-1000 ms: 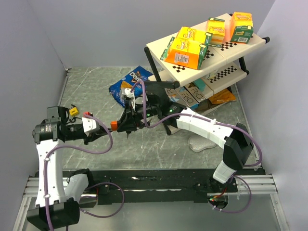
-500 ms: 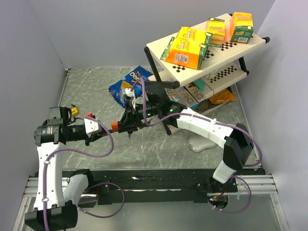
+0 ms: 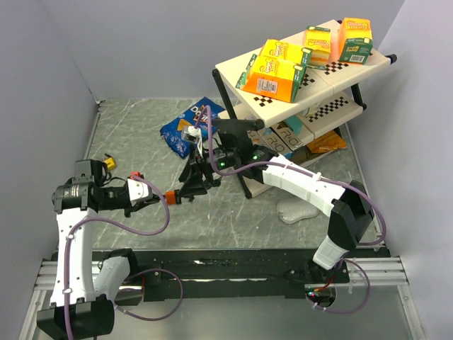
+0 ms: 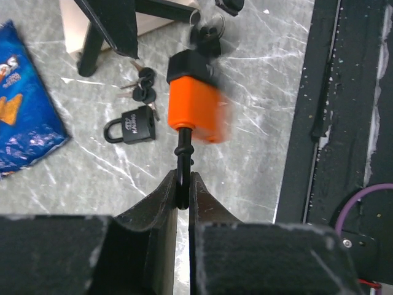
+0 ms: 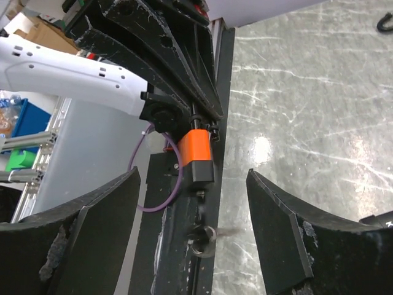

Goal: Lock with the key
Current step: Lock the lock.

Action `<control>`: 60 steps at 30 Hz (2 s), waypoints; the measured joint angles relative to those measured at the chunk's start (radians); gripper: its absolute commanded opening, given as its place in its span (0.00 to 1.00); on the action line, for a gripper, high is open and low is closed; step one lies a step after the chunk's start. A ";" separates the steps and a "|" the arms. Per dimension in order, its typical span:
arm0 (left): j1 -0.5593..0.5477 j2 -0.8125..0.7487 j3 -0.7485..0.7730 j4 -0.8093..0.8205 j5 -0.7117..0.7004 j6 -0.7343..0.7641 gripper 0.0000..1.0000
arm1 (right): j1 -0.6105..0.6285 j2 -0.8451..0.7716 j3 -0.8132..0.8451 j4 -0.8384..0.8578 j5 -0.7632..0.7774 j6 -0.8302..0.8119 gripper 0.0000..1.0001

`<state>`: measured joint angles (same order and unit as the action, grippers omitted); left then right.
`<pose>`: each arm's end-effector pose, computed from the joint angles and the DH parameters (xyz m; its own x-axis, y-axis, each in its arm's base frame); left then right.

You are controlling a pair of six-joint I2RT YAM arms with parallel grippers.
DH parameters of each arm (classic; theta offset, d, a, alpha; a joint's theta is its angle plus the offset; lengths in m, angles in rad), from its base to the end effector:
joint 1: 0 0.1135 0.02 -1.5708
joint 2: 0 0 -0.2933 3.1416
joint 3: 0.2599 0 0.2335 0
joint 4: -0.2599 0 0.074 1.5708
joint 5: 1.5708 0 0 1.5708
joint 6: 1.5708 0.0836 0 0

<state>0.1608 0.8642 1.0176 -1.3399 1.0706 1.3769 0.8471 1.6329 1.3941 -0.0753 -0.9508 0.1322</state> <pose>0.0968 -0.0586 0.3246 0.0670 0.4876 -0.8705 0.9457 0.2470 0.2111 0.2061 0.3360 0.3733 -0.3278 -0.2552 -0.9096 -0.9127 -0.1631 0.3746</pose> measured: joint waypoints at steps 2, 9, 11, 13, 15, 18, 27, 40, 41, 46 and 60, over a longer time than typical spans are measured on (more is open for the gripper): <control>0.000 0.010 0.000 -0.009 -0.002 0.003 0.01 | 0.000 0.000 0.001 -0.011 0.010 -0.003 0.94; -0.001 0.017 0.000 -0.010 -0.002 -0.004 0.01 | 0.000 0.000 0.002 -0.027 0.027 -0.072 0.96; -0.001 0.017 0.000 -0.007 0.002 -0.019 0.01 | 0.001 -0.001 0.002 -0.033 0.027 -0.109 0.97; -0.001 0.017 0.000 -0.003 0.006 -0.034 0.01 | 0.004 -0.002 0.001 -0.039 0.027 -0.141 0.97; -0.001 0.018 0.000 0.000 0.010 -0.045 0.01 | 0.010 -0.002 -0.001 -0.047 0.032 -0.186 0.97; -0.001 0.018 0.002 0.000 0.020 -0.059 0.01 | 0.029 -0.002 -0.001 -0.066 0.046 -0.248 0.93; -0.001 0.016 0.002 0.017 0.043 -0.114 0.01 | 0.088 -0.001 0.001 -0.129 0.069 -0.427 0.61; -0.006 0.006 0.002 0.033 0.059 -0.177 0.01 | 0.106 0.001 0.012 -0.158 0.139 -0.532 0.16; -0.008 0.006 0.002 0.042 0.059 -0.189 0.01 | 0.106 0.002 0.014 -0.158 0.144 -0.534 0.08; -0.021 0.006 0.002 0.072 0.053 -0.240 0.01 | 0.106 0.002 0.016 -0.158 0.154 -0.530 0.00; -0.103 -0.043 -0.089 0.352 -0.021 -0.542 0.01 | 0.099 0.010 0.016 -0.162 0.219 -0.489 0.00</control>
<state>0.0574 0.8215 0.9291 -0.9878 1.0492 0.8349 0.9463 1.6424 1.4101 -0.2371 -0.7315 -0.3573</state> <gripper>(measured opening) 0.125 0.383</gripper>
